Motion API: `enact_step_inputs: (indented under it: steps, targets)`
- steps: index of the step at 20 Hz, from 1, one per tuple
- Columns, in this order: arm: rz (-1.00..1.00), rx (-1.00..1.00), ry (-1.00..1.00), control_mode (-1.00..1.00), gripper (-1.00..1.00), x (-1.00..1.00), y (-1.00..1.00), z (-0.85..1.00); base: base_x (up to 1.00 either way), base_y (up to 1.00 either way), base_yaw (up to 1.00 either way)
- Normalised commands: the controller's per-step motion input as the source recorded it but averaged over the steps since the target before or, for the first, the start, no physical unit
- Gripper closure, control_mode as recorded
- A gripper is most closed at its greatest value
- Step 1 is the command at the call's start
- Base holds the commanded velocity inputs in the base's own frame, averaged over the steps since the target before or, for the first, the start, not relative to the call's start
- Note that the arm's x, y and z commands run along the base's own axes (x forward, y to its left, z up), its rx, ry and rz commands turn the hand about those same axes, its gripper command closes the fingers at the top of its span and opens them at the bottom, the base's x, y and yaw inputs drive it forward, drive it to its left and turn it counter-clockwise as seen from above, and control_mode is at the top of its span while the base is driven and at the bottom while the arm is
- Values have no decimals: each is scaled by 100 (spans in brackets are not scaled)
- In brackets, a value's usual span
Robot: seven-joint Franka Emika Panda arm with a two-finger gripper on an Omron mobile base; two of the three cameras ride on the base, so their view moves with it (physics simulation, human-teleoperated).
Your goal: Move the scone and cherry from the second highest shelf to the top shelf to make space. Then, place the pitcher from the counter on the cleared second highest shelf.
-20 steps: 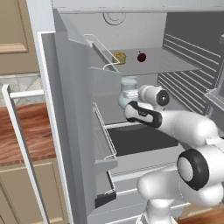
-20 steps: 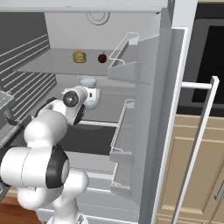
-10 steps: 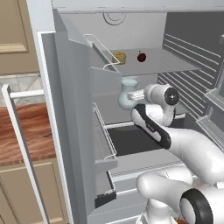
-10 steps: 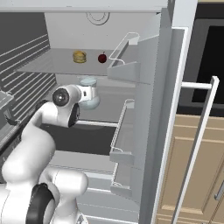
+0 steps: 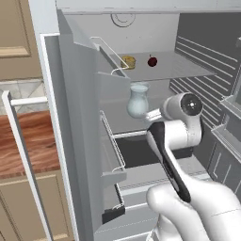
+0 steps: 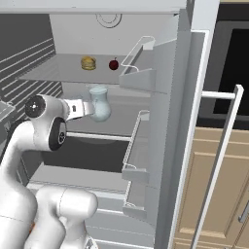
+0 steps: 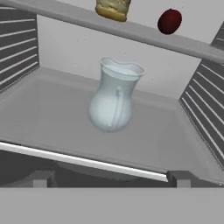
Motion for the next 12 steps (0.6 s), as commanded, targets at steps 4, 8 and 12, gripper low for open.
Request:
enact_step_inputs:
  steps: [4,8,12]
  targets:
    - [-1,-9,0,-100,-100,-100,0,0,0,0,0]
    - [1,-8,-15,-100,-100,-97,0,41,0,0,0]
    - [1,-4,-20,-100,-100,-85,-8,58,0,0,0]
